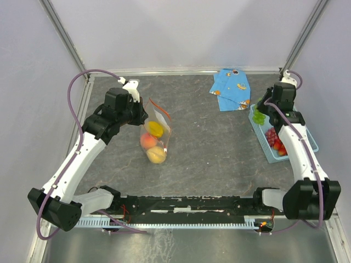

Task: Place the food in the zip-top bag and seal the zipper
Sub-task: Pick up the fake fruit from the bin, then place the fake fruit in the zipper food storage bag.

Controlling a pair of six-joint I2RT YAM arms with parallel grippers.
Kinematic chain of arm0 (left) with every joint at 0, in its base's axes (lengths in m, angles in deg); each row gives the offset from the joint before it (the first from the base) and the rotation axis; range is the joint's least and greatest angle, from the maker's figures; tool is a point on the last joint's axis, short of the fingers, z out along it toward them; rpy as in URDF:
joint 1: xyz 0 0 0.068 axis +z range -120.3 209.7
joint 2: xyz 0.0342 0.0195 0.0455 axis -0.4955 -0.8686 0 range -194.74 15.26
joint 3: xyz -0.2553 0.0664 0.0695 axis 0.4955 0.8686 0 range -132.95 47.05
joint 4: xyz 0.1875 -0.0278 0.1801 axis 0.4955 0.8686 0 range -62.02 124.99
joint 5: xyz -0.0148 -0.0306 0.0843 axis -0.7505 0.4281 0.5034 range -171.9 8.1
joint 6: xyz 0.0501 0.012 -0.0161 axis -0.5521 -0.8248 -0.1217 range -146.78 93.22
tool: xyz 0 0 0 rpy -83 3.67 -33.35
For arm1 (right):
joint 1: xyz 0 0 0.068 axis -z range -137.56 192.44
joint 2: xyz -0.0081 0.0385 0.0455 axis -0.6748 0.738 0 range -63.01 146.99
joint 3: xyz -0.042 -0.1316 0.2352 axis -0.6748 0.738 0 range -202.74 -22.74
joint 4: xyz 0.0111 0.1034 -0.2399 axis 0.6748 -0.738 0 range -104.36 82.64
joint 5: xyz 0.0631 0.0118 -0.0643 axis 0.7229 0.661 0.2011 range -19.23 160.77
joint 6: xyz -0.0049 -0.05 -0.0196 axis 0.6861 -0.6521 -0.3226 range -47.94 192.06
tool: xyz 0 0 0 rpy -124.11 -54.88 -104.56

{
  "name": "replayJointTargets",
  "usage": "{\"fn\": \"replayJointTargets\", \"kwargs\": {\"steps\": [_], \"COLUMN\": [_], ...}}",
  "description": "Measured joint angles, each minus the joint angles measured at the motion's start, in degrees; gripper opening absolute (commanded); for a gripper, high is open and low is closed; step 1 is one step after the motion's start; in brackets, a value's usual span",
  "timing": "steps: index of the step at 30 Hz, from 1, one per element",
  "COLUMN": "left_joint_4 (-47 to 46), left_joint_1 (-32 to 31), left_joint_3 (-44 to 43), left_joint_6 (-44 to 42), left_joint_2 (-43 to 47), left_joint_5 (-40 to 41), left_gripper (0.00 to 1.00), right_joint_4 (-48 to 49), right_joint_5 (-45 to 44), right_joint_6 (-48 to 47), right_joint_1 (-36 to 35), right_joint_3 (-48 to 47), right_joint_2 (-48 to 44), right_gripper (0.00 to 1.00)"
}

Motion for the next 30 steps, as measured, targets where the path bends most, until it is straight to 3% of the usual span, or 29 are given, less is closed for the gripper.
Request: {"fn": "replayJointTargets", "kwargs": {"steps": [10,30], "left_joint_4": [-0.7,-1.3], "left_joint_1": [0.3,1.2], "left_joint_3": [0.0,0.9], "left_joint_6": [0.0,0.0], "left_joint_2": [0.0,0.0], "left_joint_5": [-0.6,-2.1], "left_gripper": [0.03,0.03], "right_joint_4": [0.2,11.2], "right_joint_5": [-1.3,-7.1], "right_joint_6": [-0.1,0.7], "right_joint_1": [-17.0,-50.0], "right_joint_3": [-0.4,-10.3], "right_joint_2": [-7.6,-1.4], "right_gripper": [0.15,0.12]}}
